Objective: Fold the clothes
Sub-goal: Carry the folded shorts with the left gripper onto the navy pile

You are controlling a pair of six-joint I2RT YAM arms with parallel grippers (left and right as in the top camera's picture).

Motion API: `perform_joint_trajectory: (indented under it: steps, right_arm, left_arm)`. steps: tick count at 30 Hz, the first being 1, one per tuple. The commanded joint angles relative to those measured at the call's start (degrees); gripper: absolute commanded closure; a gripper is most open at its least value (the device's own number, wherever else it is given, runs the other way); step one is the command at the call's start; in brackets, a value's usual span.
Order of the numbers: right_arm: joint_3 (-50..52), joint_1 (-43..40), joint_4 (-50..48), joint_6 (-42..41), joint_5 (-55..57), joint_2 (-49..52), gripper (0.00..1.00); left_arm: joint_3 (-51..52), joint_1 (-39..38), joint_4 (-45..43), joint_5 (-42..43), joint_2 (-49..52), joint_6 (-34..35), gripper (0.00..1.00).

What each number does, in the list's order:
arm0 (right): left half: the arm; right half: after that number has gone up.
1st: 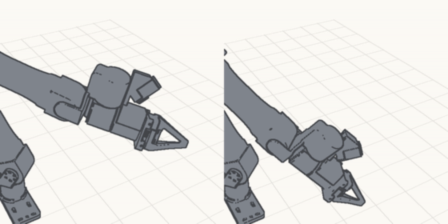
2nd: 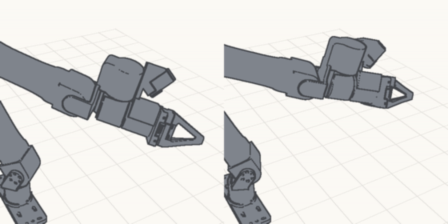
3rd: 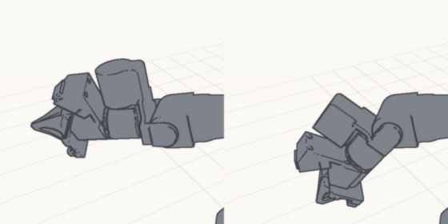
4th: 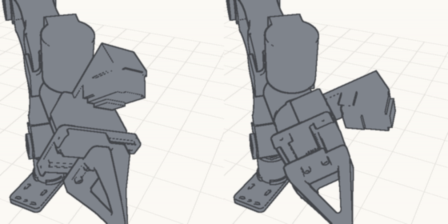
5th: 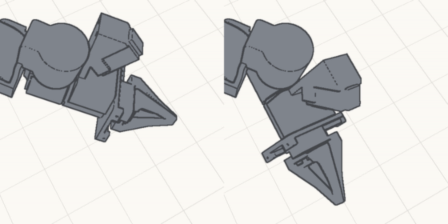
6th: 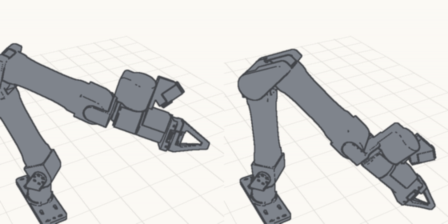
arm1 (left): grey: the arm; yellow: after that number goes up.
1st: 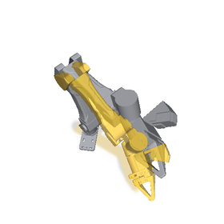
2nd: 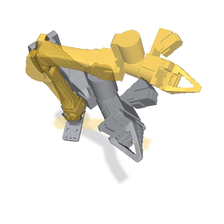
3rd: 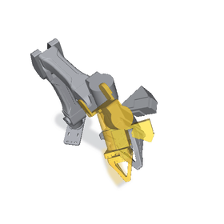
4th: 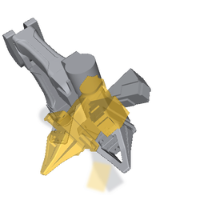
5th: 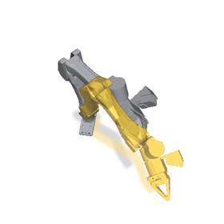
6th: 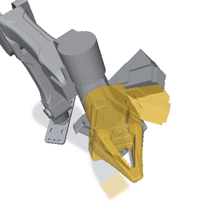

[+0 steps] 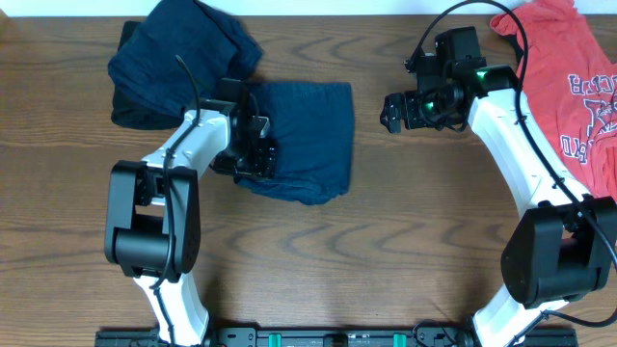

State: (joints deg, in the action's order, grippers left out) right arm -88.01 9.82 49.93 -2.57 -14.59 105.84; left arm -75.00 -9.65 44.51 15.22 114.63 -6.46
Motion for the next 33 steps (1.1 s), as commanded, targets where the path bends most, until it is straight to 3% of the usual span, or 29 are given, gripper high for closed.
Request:
perform_joint_trajectory:
  steps: [1, 7, 18, 33]
  right_arm:
    - [0.37, -0.02, -0.26, -0.57, -0.48, 0.26, 0.01]
    - [0.37, 0.0, -0.94, -0.57, -0.48, 0.26, 0.01]
    - [0.37, 0.0, -1.11, -0.57, -0.48, 0.26, 0.01]
    - [0.37, 0.0, -1.79, -0.59, -0.92, 0.26, 0.01]
  left_arm:
    - [1.81, -1.11, -0.94, 1.88, 6.38, -1.46, 0.31]
    - [1.81, -1.11, -4.85, 1.9, 10.34, -0.42, 0.94]
    - [0.9, -1.79, -4.57, 2.19, 8.63, 2.78, 0.94]
    - [-3.98, -1.79, -4.11, 2.29, -15.65, 5.05, 0.94]
